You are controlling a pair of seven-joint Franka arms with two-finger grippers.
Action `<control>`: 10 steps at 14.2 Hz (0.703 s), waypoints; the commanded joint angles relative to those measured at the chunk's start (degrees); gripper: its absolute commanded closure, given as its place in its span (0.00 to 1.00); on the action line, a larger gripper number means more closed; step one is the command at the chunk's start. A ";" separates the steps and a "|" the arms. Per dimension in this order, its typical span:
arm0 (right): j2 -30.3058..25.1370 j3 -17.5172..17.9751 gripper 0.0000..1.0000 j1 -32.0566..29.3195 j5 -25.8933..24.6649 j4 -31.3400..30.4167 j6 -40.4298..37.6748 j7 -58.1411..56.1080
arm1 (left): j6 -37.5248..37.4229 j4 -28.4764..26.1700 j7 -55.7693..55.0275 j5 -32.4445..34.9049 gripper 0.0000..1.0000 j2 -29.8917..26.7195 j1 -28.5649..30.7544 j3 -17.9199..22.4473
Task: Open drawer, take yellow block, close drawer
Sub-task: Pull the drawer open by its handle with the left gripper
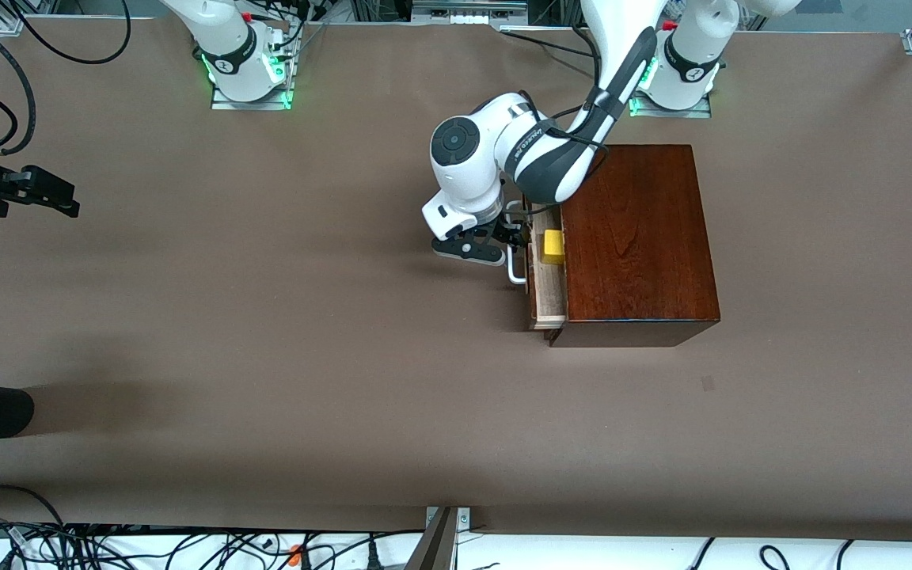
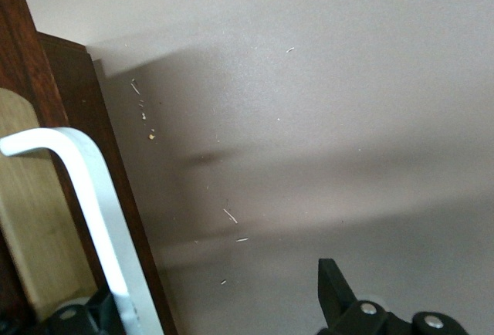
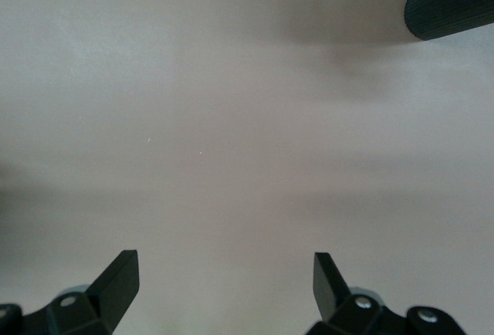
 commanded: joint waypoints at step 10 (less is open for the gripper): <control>-0.28 -0.03 0.00 -0.16 1.10 0.55 -0.24 -0.10 | 10.88 9.43 -1.38 -2.06 0.00 6.31 -2.05 -0.64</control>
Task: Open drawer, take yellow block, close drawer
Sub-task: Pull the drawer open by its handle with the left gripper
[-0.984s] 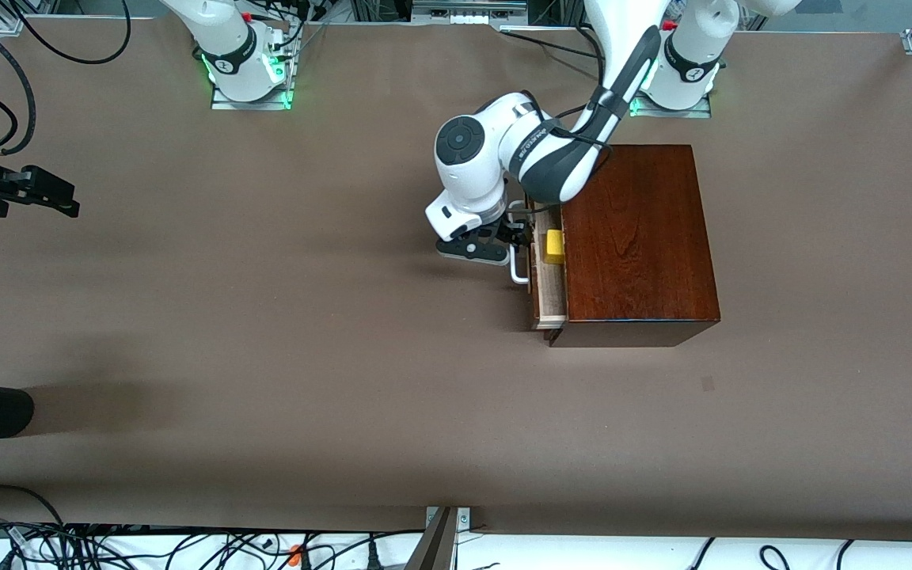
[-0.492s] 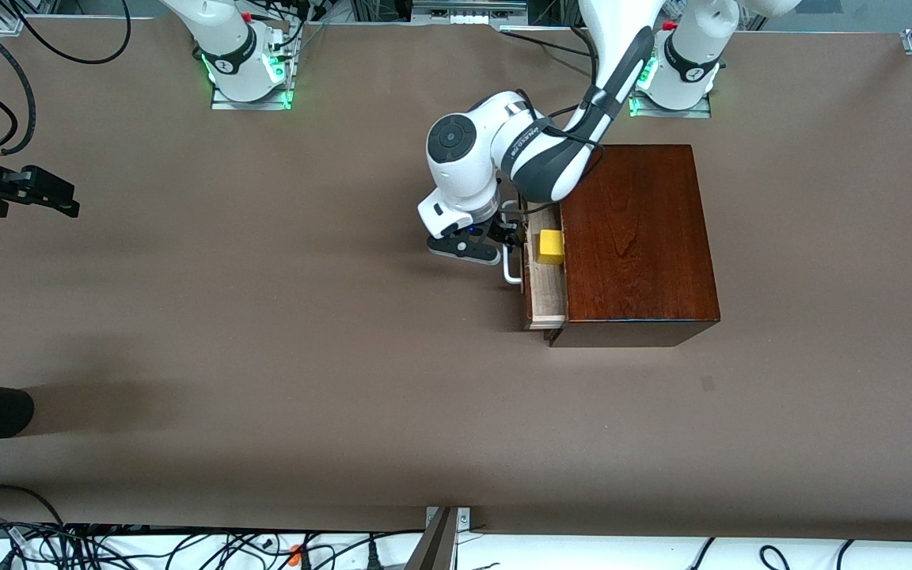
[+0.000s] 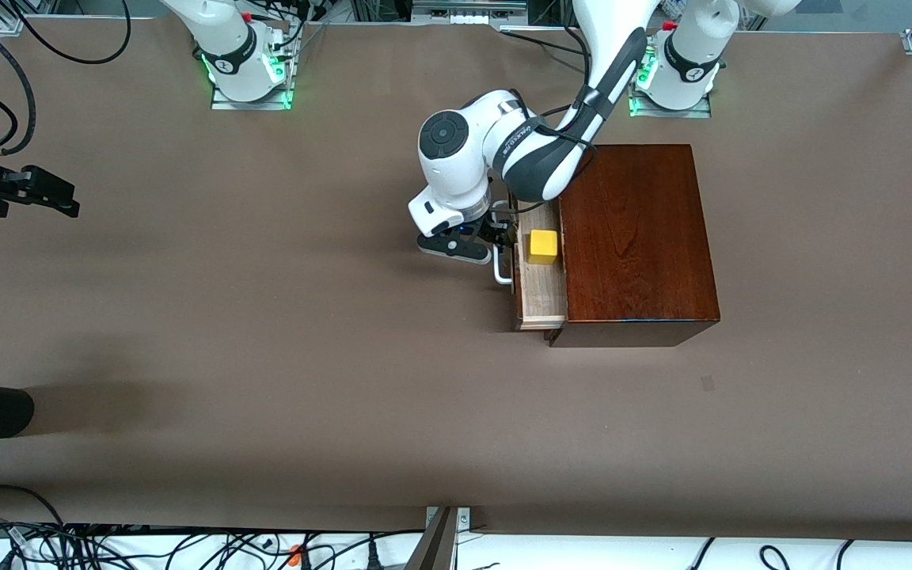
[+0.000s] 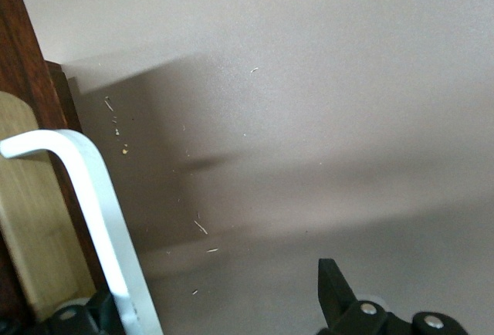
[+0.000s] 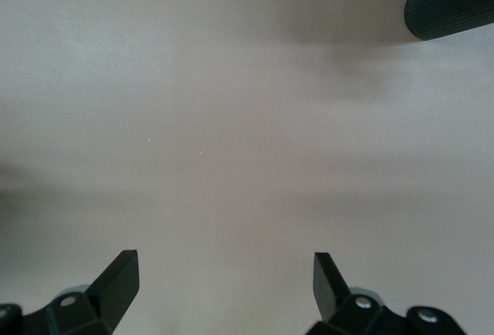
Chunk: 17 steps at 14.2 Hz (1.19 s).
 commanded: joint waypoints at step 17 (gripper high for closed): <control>-0.28 -0.03 0.00 -0.24 1.00 0.55 -0.24 -0.19 | 12.51 7.61 -4.05 -6.55 0.00 5.59 -3.40 -0.19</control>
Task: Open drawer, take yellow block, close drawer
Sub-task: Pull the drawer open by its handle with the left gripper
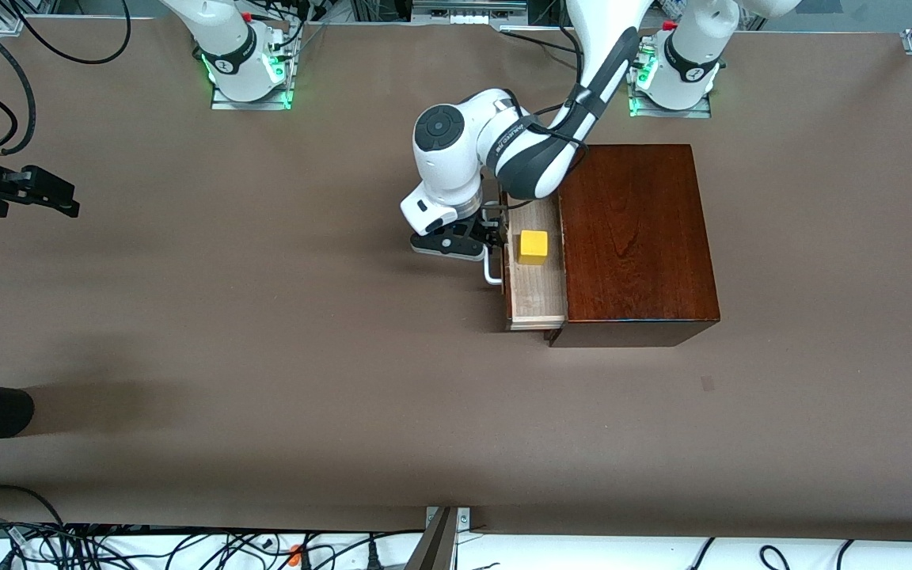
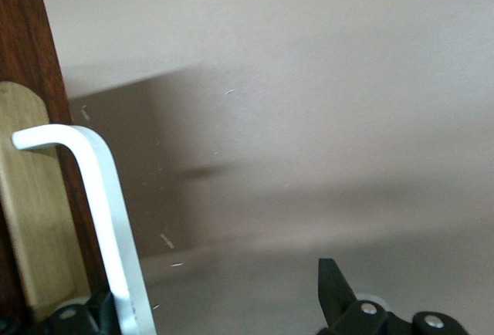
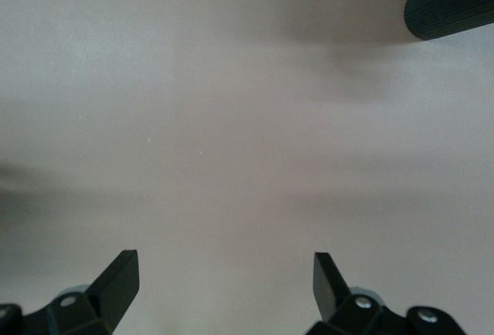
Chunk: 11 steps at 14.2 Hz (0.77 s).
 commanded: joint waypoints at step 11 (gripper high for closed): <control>-0.28 -0.03 0.00 -0.24 1.00 0.55 -0.33 -0.19 | 3.18 6.57 0.83 -4.80 0.00 3.79 -1.41 -0.90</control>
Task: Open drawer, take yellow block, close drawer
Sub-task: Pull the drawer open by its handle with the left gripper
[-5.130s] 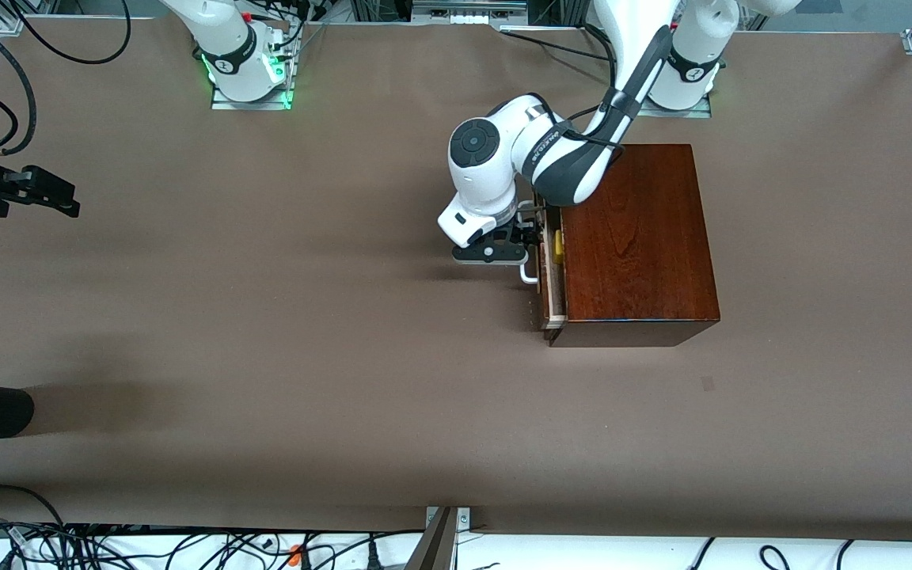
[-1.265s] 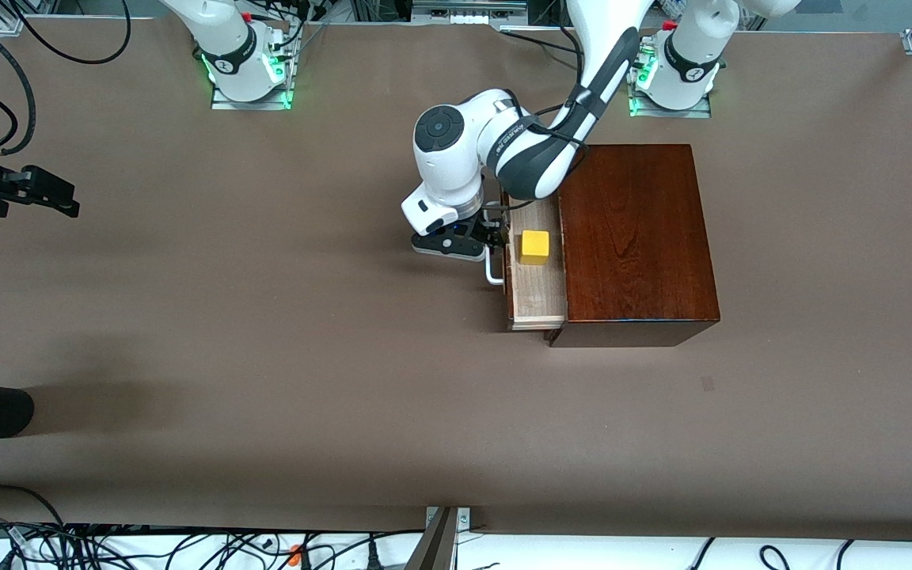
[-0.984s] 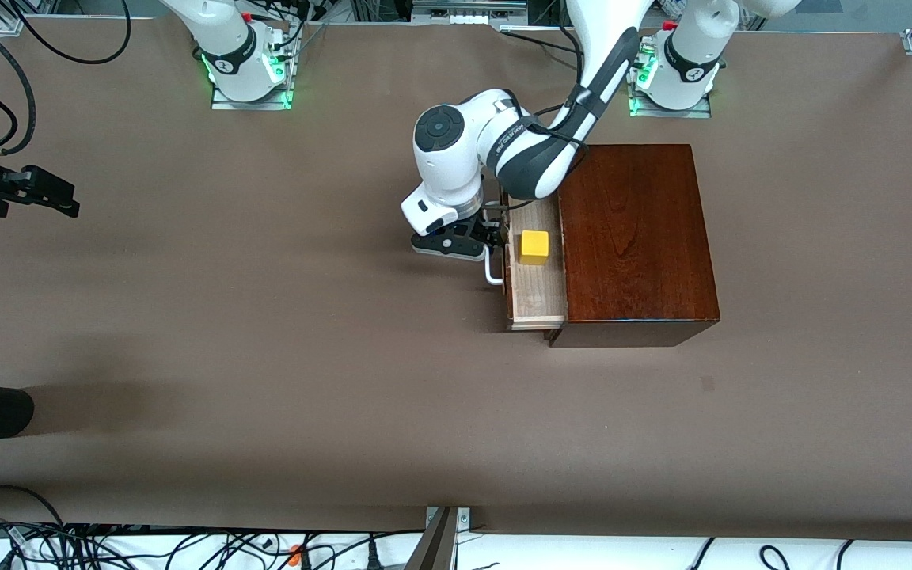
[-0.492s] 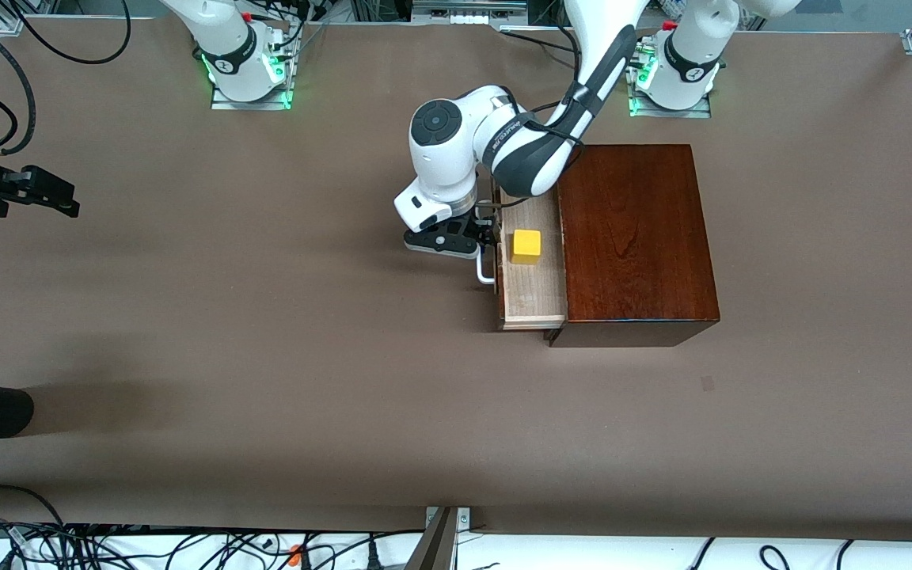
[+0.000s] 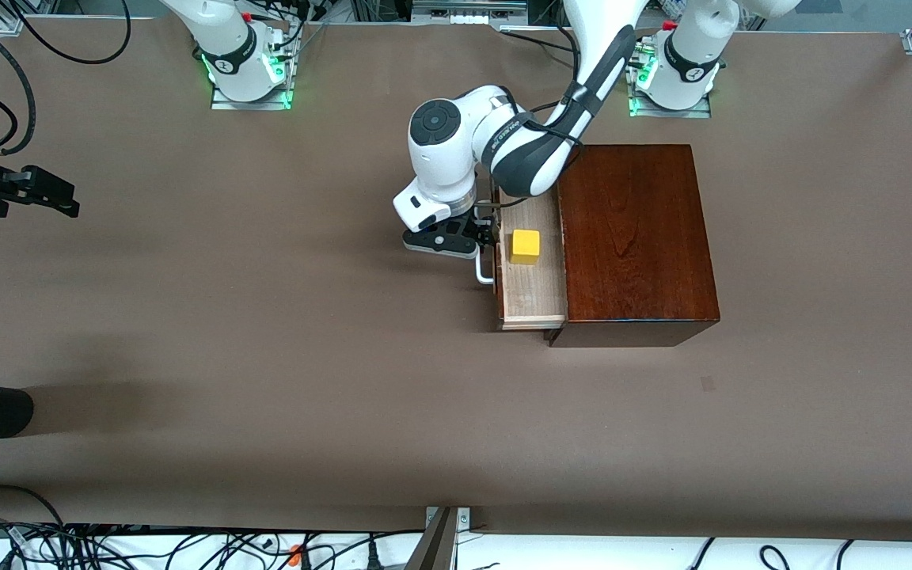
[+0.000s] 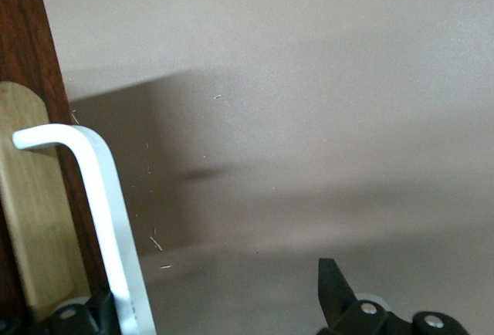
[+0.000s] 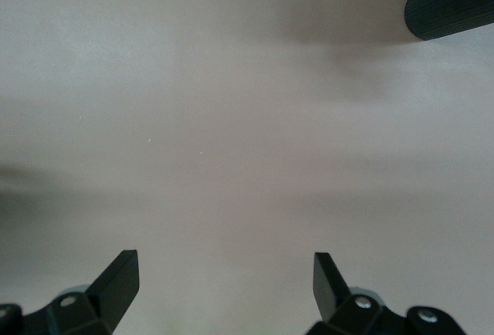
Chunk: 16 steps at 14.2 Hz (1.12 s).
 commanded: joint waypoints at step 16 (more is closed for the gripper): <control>-0.28 -0.03 0.00 -0.24 1.17 0.55 -0.24 -0.10 | -14.81 5.98 1.26 -4.11 0.00 -7.35 2.10 -0.17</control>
